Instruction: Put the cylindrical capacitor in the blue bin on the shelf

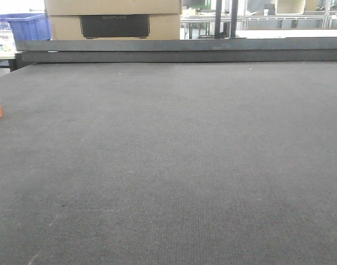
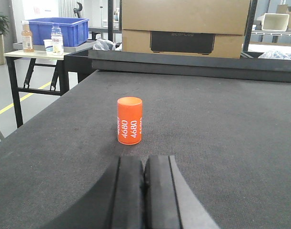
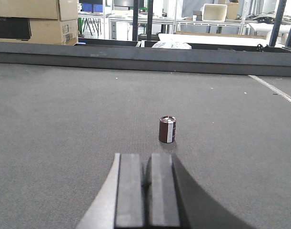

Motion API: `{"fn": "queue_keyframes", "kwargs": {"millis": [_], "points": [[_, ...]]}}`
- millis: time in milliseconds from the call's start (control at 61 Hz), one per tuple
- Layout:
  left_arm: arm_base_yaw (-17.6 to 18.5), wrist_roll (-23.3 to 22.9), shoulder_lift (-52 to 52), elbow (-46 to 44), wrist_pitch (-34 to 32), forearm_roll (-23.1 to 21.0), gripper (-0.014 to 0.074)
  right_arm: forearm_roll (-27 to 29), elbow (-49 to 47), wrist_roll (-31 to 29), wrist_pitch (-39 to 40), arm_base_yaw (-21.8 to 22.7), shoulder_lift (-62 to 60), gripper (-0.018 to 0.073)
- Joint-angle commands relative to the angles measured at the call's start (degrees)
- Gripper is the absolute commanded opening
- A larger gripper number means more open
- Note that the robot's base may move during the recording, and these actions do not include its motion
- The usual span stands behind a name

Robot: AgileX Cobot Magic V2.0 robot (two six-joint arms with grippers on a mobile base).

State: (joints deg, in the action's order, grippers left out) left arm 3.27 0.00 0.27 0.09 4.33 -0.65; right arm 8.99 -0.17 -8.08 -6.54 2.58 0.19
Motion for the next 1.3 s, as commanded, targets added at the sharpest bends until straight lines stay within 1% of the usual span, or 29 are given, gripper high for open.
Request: {"fn": "queue_keyframes", "kwargs": {"millis": [0, 410, 508, 607, 705, 803, 852, 918, 967, 1016, 1082, 1131, 1213, 1262, 1279], "points": [[-0.3, 0.0, -0.3, -0.1, -1.0, -0.2, -0.0111, -0.3, 0.2, -0.2, 1.0, 0.1, -0.2, -0.0153], [-0.3, 0.0, -0.3, -0.1, -1.6, -0.3, -0.0111, -0.3, 0.2, -0.2, 1.0, 0.1, -0.2, -0.0153], [-0.3, 0.0, -0.3, -0.1, -3.9, -0.3, -0.0111, -0.3, 0.2, -0.2, 1.0, 0.1, -0.2, -0.0153], [-0.3, 0.0, -0.3, -0.1, -8.1, -1.6, -0.0111, -0.3, 0.2, -0.2, 1.0, 0.1, -0.2, -0.0153], [-0.3, 0.0, -0.3, -0.1, -11.6, -1.7, -0.0111, -0.2, 0.2, -0.2, 1.8, 0.1, -0.2, -0.0153], [-0.3, 0.0, -0.3, -0.1, -15.4, -1.8, -0.0111, -0.2, 0.2, -0.2, 4.7, 0.1, -0.2, -0.0153], [-0.3, 0.0, -0.3, -0.1, -16.0, -1.8, -0.0111, -0.2, 0.2, -0.2, 6.1, 0.1, -0.2, -0.0153], [-0.3, 0.0, -0.3, -2.3, -15.7, -1.8, -0.0111, -0.2, 0.2, -0.2, 9.1, 0.1, -0.2, -0.0153], [-0.3, 0.0, -0.3, -4.9, -14.5, -1.8, -0.0111, 0.6, 0.2, -0.2, 11.6, 0.1, -0.2, -0.0153], [-0.3, 0.0, -0.3, -8.2, -11.4, -1.8, -0.0111, 2.0, 0.2, -0.2, 12.1, 0.1, -0.2, -0.0153], [-0.3, 0.0, 0.1, -13.6, -5.9, -1.0, -0.0111, 4.9, -3.7, -0.2, 11.0, 0.1, -0.2, -0.0153], [-0.3, 0.0, 1.3, -17.1, -1.9, -0.1, -0.0111, 5.6, -7.6, -0.2, 9.7, 0.1, -0.2, -0.0153], [-0.3, 0.0, 4.6, -24.3, 5.7, 1.0, -0.0104, 5.6, -16.9, -0.2, 4.9, 0.1, -0.2, -0.0148], [-0.3, 0.0, 7.5, -28.2, 9.2, 1.3, -0.0071, 5.6, -21.4, -0.2, 0.4, 0.1, 1.0, -0.0117], [-0.3, 0.0, 8.2, -29.7, 10.6, 1.3, -0.0050, 5.6, -24.2, -0.2, -1.4, 0.1, 2.0, -0.0092]]}}
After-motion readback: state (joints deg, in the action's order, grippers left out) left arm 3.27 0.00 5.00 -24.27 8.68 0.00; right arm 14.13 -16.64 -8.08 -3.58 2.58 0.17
